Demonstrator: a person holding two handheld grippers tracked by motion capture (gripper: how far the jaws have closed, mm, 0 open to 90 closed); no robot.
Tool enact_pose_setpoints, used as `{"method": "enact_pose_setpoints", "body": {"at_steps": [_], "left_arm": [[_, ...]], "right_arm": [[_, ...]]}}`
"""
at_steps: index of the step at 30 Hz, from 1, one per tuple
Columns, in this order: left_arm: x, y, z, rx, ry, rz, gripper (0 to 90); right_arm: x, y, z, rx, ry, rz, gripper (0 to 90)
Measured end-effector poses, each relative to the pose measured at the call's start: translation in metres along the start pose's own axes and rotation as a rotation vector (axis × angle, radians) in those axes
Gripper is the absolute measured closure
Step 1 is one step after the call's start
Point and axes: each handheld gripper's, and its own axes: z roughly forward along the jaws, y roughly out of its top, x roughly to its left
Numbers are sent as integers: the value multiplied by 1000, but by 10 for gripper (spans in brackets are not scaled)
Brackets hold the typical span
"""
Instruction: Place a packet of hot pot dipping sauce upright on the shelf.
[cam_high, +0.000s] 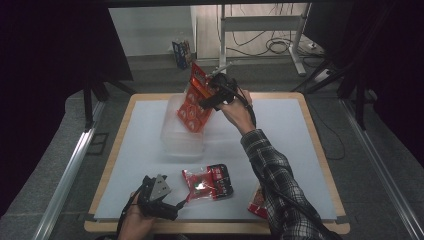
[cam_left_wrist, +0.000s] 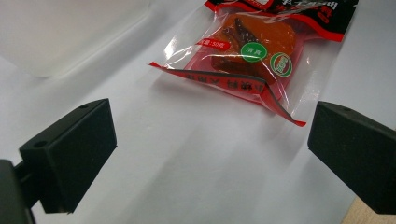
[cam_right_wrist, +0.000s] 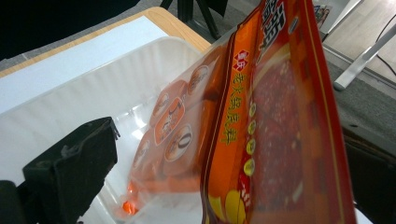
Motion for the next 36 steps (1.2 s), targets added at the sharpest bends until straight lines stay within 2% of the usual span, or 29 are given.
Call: {"method": "enact_pose_setpoints", "body": {"at_steps": [5,11,21,29,36], "left_arm": [[0,0,0,0,-1,-4,11],[0,1,-1,-5,-17,-22,11],[-1,1,0,-5,-22,-30,11],[-1,2,0,7,-18,-34,14],[-1,2,1,11,-16,-40,16]], "right_arm": [[0,-6,-6,-1,2,1,0],[-3,-14,-17,-36,4,21,0],[-10,-31,-33,-43,-7,26,0],[-7,-51,-44,-44,14,39,0],[0,-72,-51,-33,45,27,0]]}}
